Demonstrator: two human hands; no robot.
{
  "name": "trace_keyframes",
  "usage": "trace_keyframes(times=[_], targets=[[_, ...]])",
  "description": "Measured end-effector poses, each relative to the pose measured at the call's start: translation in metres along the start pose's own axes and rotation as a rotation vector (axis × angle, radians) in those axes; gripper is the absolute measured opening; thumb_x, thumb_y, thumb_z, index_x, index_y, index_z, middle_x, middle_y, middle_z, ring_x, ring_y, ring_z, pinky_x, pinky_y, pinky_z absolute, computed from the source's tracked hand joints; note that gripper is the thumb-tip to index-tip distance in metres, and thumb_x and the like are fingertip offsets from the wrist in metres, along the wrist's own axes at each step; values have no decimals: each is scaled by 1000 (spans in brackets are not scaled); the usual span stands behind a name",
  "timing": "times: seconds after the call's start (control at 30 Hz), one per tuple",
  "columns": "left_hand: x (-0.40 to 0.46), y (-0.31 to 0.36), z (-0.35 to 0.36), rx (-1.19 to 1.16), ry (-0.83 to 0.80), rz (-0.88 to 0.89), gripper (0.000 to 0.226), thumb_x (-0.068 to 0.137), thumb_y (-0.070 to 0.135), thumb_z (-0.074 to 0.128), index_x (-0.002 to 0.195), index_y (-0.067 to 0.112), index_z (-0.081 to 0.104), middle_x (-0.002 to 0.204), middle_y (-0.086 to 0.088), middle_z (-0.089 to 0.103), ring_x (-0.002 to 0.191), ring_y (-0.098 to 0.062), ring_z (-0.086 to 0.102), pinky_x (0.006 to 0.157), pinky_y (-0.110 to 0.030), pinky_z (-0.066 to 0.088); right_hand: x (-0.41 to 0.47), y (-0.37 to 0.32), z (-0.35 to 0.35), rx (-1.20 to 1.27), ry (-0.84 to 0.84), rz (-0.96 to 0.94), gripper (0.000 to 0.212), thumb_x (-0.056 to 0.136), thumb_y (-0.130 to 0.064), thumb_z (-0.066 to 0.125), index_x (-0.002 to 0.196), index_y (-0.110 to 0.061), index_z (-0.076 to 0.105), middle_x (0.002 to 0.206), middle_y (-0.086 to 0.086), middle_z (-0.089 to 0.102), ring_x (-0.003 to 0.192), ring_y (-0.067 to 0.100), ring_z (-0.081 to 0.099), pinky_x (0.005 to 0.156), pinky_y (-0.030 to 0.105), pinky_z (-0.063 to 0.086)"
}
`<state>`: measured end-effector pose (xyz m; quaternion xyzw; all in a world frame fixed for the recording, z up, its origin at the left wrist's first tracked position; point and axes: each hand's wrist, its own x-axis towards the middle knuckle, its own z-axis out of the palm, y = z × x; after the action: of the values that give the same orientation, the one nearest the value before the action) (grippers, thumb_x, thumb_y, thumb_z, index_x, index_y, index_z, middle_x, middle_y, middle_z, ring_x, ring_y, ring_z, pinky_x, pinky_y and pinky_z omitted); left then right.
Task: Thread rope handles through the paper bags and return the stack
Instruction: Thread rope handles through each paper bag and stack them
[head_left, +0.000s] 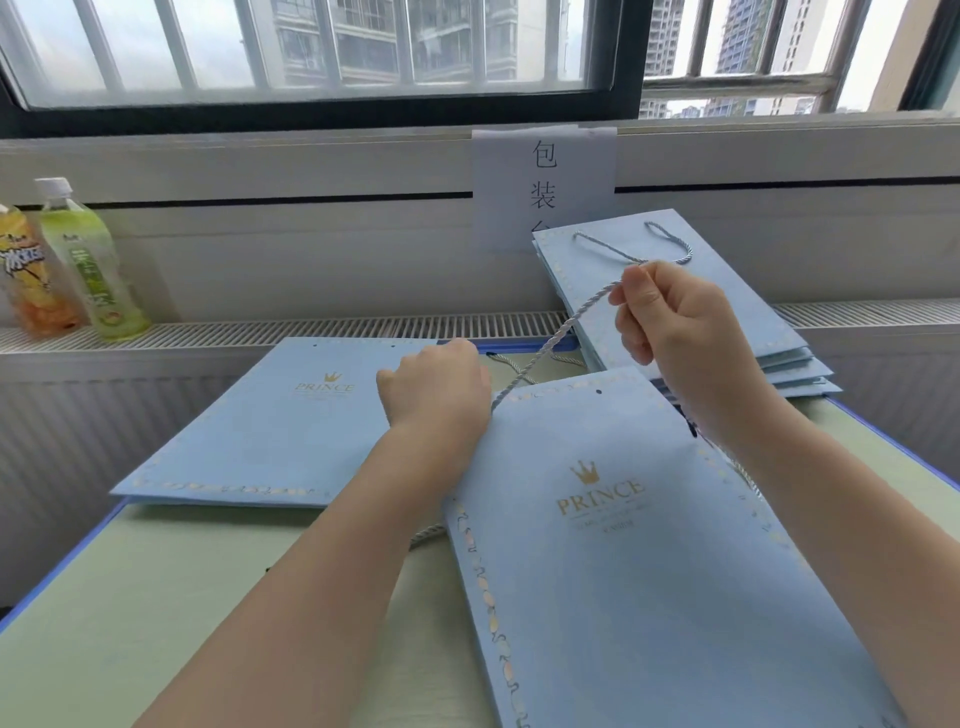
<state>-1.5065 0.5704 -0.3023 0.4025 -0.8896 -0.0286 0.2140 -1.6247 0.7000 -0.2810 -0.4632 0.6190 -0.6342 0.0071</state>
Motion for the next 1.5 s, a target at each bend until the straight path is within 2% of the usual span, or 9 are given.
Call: trace_keyframes(times=[0.13,0.2,0.47,0.77,0.87,0.97,1.17,1.3,1.5], targets=[[-6,19,-4,-807,90,360,46,94,46,38,80,8,62,74,3,65,77,-18,62,73,-34,47,-5,2,9,-45,-102,14,23,100,-15,42,81,-9,53,53,-3,43,45,6,36,48,16,31],[-9,22,0,-904,51,446,37,96,36,49,78,5,62,64,4,63,63,-8,59,66,-29,47,-5,6,12,-86,-136,-5,17,98,-13,47,87,-5,57,52,-11,50,47,2,42,51,14,36],[-2,13,1,-1229,294,212,38,102,20,38,66,12,47,50,-1,43,45,-10,38,47,-20,35,-1,22,-11,-999,-50,-32,29,101,-30,36,102,-15,60,89,4,59,82,32,53,67,35,40],[-3,12,22,-785,-108,147,48,84,33,40,46,16,65,71,-15,69,69,-27,63,77,-38,50,2,19,-17,-814,-9,-33,27,99,-25,46,92,-6,64,70,3,56,79,31,53,67,36,41],[-5,13,20,-728,-138,167,27,82,18,48,67,14,70,62,1,65,56,-13,54,63,-34,46,3,23,-17,-805,-3,-43,16,95,-6,47,97,-4,63,84,8,61,84,29,54,69,33,40],[-3,14,22,-684,-113,231,19,83,3,54,92,15,67,83,4,66,82,-15,63,81,-37,52,4,28,-17,-785,24,-47,23,89,4,44,100,-4,62,92,9,63,82,20,48,70,28,36],[-4,13,21,-627,-95,233,30,85,41,65,103,18,64,69,9,51,74,-15,51,69,-30,41,5,21,-14,-563,144,-136,19,85,2,48,99,-7,59,88,6,64,78,21,54,72,29,44],[-7,15,12,-272,-100,224,41,85,60,53,109,28,58,103,7,64,102,-18,56,74,-29,35,5,7,-14,-186,276,-264,23,87,3,46,99,-11,60,82,-1,63,75,14,63,72,28,52],[-2,10,12,-301,-173,181,26,89,43,58,73,23,56,87,7,60,90,-17,56,71,-29,39,5,10,-15,-349,11,-187,21,87,0,58,90,-17,70,83,-4,66,76,9,61,71,17,46]])
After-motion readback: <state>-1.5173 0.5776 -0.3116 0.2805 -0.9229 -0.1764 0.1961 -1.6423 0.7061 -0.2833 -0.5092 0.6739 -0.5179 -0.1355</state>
